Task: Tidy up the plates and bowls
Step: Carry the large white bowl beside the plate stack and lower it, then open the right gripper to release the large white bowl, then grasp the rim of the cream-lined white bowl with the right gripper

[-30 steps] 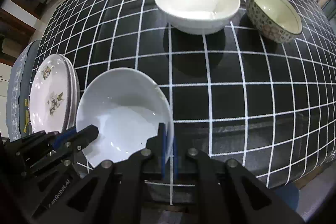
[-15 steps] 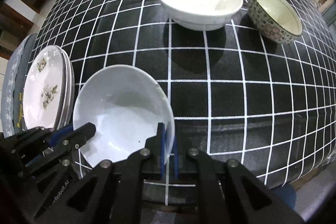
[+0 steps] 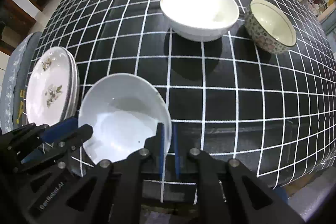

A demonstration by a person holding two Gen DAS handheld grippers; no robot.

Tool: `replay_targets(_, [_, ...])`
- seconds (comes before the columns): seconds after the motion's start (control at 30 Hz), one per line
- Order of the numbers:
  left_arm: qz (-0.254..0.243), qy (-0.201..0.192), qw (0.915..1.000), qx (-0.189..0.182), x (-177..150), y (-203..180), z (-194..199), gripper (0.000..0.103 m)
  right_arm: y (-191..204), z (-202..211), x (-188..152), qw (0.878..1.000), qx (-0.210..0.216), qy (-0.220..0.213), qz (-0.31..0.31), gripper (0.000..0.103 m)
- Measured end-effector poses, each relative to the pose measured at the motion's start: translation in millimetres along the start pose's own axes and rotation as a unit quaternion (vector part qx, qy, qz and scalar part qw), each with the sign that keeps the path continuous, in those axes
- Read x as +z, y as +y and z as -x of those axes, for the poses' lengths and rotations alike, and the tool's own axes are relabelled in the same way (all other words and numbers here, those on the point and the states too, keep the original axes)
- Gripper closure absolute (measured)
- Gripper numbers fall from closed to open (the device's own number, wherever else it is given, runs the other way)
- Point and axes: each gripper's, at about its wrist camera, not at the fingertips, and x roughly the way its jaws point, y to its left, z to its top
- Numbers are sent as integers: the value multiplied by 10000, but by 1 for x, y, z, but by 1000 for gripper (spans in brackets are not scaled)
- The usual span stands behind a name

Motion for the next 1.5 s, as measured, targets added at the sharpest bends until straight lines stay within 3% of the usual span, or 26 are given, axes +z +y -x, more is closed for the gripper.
replay_targets(0.13, [-5,-114,9999,-40,4,2,19,78,-6,16,3,9999,103,-118,23,63])
replay_targets(0.23, [26,-226,9997,-101,10,2,32,76,-13,30,8,9996,133,-243,-41,58])
replay_targets(0.33, [54,-305,9993,-215,18,0,45,70,-21,43,15,9991,261,-296,-169,57])
replay_targets(0.5, [-94,-438,9986,-277,39,-11,68,70,-30,69,34,9987,79,-497,-25,57])
replay_targets(0.83, [-321,-419,9980,-354,95,-43,73,70,-60,87,71,9974,262,-612,-289,57])
replay_targets(1.17, [-361,-281,9983,-364,146,-53,41,70,-89,63,115,9967,431,-585,-360,57])
replay_targets(1.5, [-271,-36,9991,-321,182,-48,-8,70,-118,9,152,9944,748,-140,-736,57])
